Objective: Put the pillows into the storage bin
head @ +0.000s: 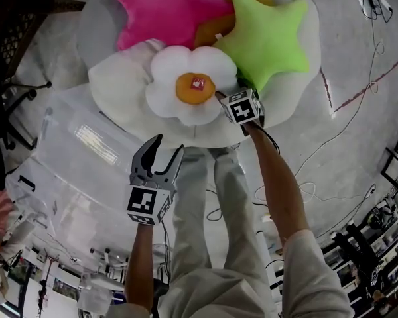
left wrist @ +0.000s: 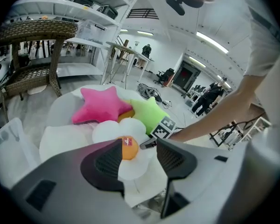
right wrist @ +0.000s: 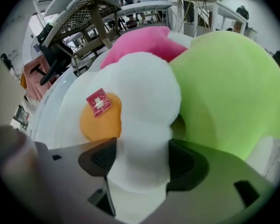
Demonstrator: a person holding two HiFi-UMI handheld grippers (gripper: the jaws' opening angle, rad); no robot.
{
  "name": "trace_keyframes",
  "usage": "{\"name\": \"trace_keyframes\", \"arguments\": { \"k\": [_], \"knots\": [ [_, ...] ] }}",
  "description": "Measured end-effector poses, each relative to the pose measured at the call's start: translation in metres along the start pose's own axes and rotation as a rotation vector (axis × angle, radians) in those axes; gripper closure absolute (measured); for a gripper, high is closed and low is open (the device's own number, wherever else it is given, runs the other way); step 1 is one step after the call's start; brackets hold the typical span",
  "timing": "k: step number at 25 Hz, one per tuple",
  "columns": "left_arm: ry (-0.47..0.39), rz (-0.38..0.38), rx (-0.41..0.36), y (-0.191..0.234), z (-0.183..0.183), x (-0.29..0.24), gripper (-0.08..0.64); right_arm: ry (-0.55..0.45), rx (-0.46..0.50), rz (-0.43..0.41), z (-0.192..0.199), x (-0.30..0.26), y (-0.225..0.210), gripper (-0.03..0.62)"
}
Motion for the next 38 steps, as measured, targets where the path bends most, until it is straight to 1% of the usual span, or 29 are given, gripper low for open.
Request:
{"name": "trace_keyframes", "arguments": {
  "k": [2, 4, 5, 8, 12, 15, 18, 21, 24, 26, 28, 31, 35, 38],
  "knots": [
    [-0.007, -0.008, 0.004, 0.001, -0.001, 0.003, 0.334, 0.005, -0.032, -0.006, -0.002, 0.005, 0.002, 0.338],
    [-0.018, -0.015, 0.008, 0.0, -0.004, 0.006, 0.334, -0.013, -0.042, -0.018, -0.002, 0.017, 0.008, 0.404],
    [-0.024, -0.018, 0.011, 0.0, -0.006, 0.008, 0.334, -0.031, -0.047, -0.026, -0.003, 0.025, 0.012, 0.428],
    [-0.044, -0.025, 0.021, -0.002, -0.012, 0.012, 0.336, -0.112, -0.062, -0.062, -0.004, 0.054, 0.026, 0.46],
    [-0.074, -0.038, 0.036, 0.001, -0.017, 0.017, 0.336, -0.228, -0.066, -0.108, -0.012, 0.102, 0.051, 0.477],
    [-0.093, -0.063, 0.056, 0.005, -0.016, 0.026, 0.336, -0.291, -0.055, -0.153, -0.016, 0.138, 0.073, 0.499],
    [-0.117, -0.092, 0.089, 0.008, -0.016, 0.032, 0.337, -0.312, 0.001, -0.161, -0.019, 0.162, 0.083, 0.508],
    [-0.13, -0.12, 0.106, 0.016, -0.013, 0.043, 0.337, -0.326, 0.023, -0.172, -0.027, 0.175, 0.092, 0.511],
    [-0.145, -0.156, 0.124, 0.027, -0.01, 0.06, 0.337, -0.369, 0.059, -0.189, -0.045, 0.193, 0.109, 0.512],
    [-0.157, -0.188, 0.143, 0.035, -0.007, 0.073, 0.337, -0.404, 0.09, -0.216, -0.061, 0.206, 0.125, 0.512],
    [-0.172, -0.229, 0.165, 0.043, -0.003, 0.086, 0.337, -0.439, 0.122, -0.259, -0.082, 0.216, 0.142, 0.514],
    [-0.2, -0.303, 0.205, 0.059, 0.004, 0.111, 0.337, -0.485, 0.168, -0.348, -0.116, 0.224, 0.178, 0.514],
    [-0.241, -0.385, 0.255, 0.082, 0.019, 0.149, 0.337, -0.515, 0.222, -0.454, -0.151, 0.224, 0.242, 0.514],
    [-0.264, -0.457, 0.295, 0.098, 0.037, 0.183, 0.337, -0.51, 0.276, -0.529, -0.165, 0.217, 0.298, 0.514]
  ]
}}
Point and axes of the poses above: the fingertips, and each gripper's own axes: x backward along the fingers, y to its left, z out of its underside, the point moved 3 cm from there along x, backward along the fingers, and after that the axes turned 6 degrees about -x, right-handed, at the moved point
